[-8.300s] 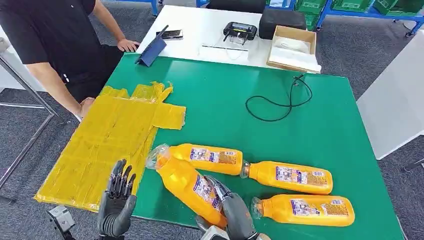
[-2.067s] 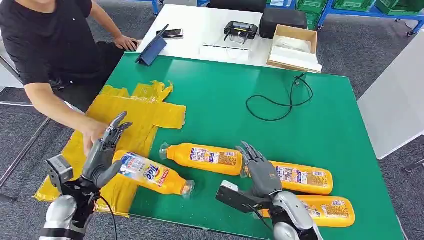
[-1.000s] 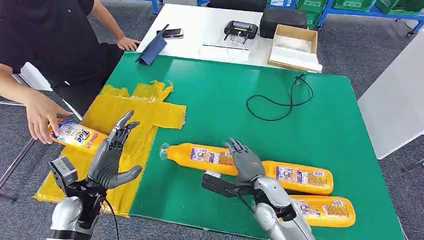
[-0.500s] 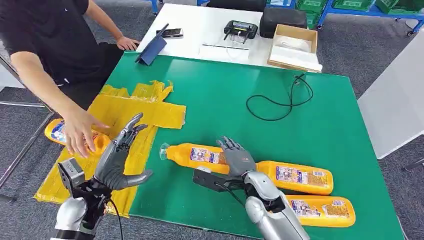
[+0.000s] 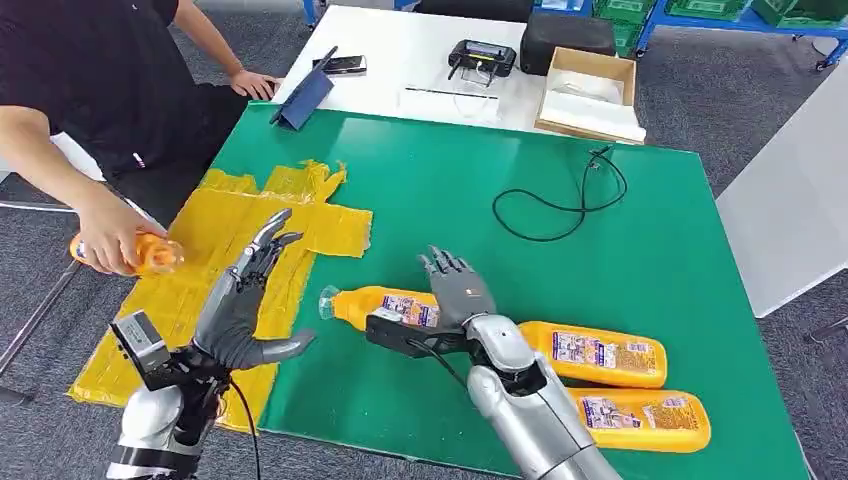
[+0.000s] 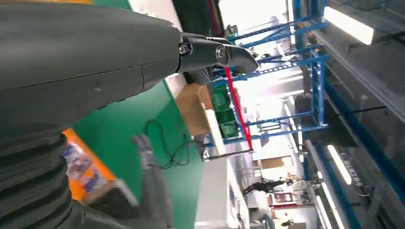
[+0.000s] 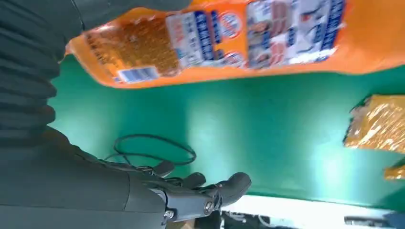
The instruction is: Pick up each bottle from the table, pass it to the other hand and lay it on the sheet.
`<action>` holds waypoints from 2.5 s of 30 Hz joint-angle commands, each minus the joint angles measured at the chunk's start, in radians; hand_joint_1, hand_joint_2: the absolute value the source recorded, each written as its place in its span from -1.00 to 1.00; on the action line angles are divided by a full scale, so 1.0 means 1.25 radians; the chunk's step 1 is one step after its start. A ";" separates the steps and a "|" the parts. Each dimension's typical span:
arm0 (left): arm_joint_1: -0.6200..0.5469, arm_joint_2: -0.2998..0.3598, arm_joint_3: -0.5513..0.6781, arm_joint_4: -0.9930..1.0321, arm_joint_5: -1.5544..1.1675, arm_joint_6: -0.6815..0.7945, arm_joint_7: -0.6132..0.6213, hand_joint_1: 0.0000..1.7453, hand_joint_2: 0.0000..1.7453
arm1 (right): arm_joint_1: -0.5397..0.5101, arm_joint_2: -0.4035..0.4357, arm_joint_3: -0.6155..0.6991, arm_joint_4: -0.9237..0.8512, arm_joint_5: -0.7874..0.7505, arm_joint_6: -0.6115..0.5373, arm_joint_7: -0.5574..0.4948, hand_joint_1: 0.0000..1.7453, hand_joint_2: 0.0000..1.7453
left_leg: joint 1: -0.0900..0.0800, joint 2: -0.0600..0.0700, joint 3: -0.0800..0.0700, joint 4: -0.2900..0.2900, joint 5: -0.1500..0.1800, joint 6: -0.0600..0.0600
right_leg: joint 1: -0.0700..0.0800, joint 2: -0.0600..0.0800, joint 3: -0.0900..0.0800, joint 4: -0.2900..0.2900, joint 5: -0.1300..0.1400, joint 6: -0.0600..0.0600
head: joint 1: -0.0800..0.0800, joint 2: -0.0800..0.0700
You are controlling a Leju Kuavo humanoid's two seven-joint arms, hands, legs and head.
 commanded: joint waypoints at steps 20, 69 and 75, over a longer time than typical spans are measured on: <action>-0.074 -0.014 -0.026 0.082 0.001 -0.009 -0.008 -1.00 1.00 | -0.088 0.015 0.042 0.324 0.020 0.089 0.001 0.76 1.00 | 0.001 -0.002 0.003 -0.001 0.001 -0.002 | 0.001 0.001 0.004 -0.001 0.000 -0.002 | -0.001 0.000; 0.094 -0.038 0.044 -0.002 -0.044 -0.027 -0.065 -1.00 1.00 | 0.177 -0.040 -0.070 -0.106 0.227 -0.100 0.005 -1.00 1.00 | 0.001 0.002 0.002 -0.002 0.000 -0.002 | 0.001 0.003 0.001 -0.002 0.000 -0.002 | -0.001 0.000; 0.088 -0.030 0.038 -0.005 -0.042 -0.018 -0.053 -1.00 1.00 | 0.154 -0.030 -0.092 -0.066 0.207 -0.083 0.007 -1.00 1.00 | 0.000 0.000 0.000 -0.001 0.001 -0.001 | 0.000 0.001 -0.001 -0.001 0.001 -0.003 | 0.000 0.000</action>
